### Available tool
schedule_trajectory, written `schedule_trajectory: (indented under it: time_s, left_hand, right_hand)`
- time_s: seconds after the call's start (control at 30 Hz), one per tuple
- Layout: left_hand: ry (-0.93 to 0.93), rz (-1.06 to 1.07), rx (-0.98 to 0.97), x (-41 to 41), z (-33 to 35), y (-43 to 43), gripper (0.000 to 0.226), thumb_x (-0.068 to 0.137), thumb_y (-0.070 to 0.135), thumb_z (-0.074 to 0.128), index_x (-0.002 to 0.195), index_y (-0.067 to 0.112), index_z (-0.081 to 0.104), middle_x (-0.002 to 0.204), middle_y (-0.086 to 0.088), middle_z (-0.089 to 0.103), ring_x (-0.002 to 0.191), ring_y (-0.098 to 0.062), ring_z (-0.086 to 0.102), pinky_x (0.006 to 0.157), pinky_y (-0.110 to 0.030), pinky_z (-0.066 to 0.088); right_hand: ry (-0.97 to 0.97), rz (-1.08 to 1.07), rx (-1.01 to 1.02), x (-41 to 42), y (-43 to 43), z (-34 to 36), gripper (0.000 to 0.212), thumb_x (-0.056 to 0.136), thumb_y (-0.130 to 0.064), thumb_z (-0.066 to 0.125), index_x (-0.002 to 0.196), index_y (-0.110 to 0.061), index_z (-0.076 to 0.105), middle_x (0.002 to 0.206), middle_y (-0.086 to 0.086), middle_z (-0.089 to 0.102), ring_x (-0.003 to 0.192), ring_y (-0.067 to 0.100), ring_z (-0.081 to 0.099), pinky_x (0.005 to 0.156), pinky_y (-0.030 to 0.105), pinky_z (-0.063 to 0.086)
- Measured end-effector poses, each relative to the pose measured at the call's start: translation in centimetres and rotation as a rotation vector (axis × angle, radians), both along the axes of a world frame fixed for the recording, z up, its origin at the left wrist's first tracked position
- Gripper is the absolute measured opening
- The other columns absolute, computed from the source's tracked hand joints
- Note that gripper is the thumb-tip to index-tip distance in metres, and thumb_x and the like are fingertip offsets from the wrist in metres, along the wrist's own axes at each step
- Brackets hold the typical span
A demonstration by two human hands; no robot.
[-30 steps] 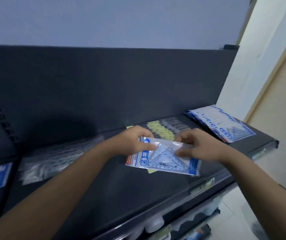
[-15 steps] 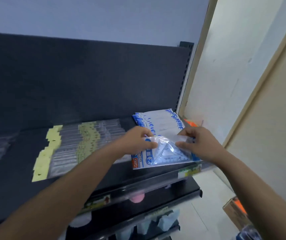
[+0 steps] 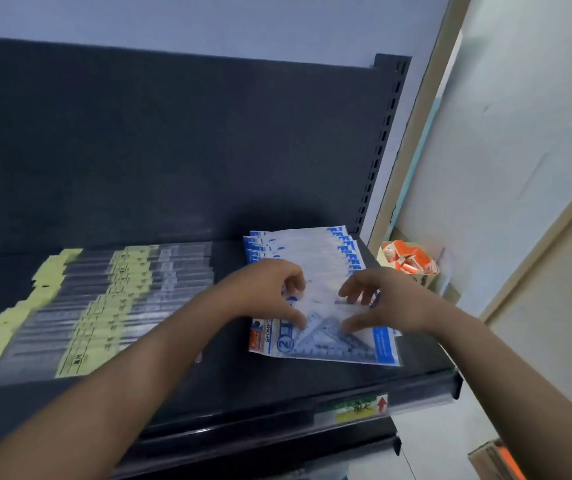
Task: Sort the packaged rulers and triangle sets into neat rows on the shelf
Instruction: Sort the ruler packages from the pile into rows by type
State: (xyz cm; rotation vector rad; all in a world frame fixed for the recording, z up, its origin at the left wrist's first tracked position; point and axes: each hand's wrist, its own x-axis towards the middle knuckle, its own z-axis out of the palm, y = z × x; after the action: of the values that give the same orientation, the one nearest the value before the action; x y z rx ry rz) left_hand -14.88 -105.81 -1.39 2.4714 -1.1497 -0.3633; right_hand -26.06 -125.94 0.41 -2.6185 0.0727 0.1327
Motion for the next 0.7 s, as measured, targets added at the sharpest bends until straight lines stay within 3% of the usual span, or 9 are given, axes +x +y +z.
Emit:
schedule_trajectory:
  time_s: [0.17,0.37,0.57,0.7]
  left_hand:
    - [-0.004,-0.021,0.056,-0.8,0.6,-0.6,0.055,0.063,0.052,0.083,0.106,0.033,0.056,0.107,0.017,0.055,0.084,0.002,0.049,0.072,-0.016,0.042]
    - [-0.003,0.128,0.023,-2.5,0.8,-0.8,0.057,0.062,0.045,0.086,0.109,0.030,0.058,0.105,0.018,0.055,0.086,0.003,0.049,0.069,-0.008,0.037]
    - [-0.144,0.306,0.036,-5.3,1.4,0.2,0.052,0.074,0.049,0.076,0.116,0.026,0.058,0.115,0.013,0.059,0.105,-0.010,0.054,0.090,-0.028,0.043]
    - [-0.339,0.410,0.162,-7.4,2.5,3.0,0.061,0.073,0.069,0.064,0.116,0.026,0.058,0.111,0.007,0.060,0.102,-0.017,0.058,0.085,-0.030,0.044]
  right_hand:
    - [0.072,0.128,-0.048,1.1,-1.2,0.1,0.042,0.064,-0.035,0.085,0.099,-0.033,0.063,0.097,-0.015,0.060,0.087,0.002,0.055,0.069,0.015,0.043]
    - [0.065,0.256,-0.052,1.5,-2.5,-0.3,0.037,0.066,-0.035,0.084,0.094,-0.036,0.059,0.095,-0.018,0.058,0.087,0.001,0.053,0.068,0.013,0.039]
    - [-0.114,0.360,-0.037,2.3,-2.2,0.0,0.029,0.076,-0.043,0.074,0.099,-0.035,0.058,0.102,-0.013,0.058,0.089,0.004,0.052,0.076,0.021,0.042]
    - [-0.207,0.407,-0.044,2.9,0.9,0.5,0.035,0.081,-0.044,0.068,0.112,-0.032,0.057,0.114,-0.012,0.058,0.100,0.007,0.052,0.088,0.024,0.040]
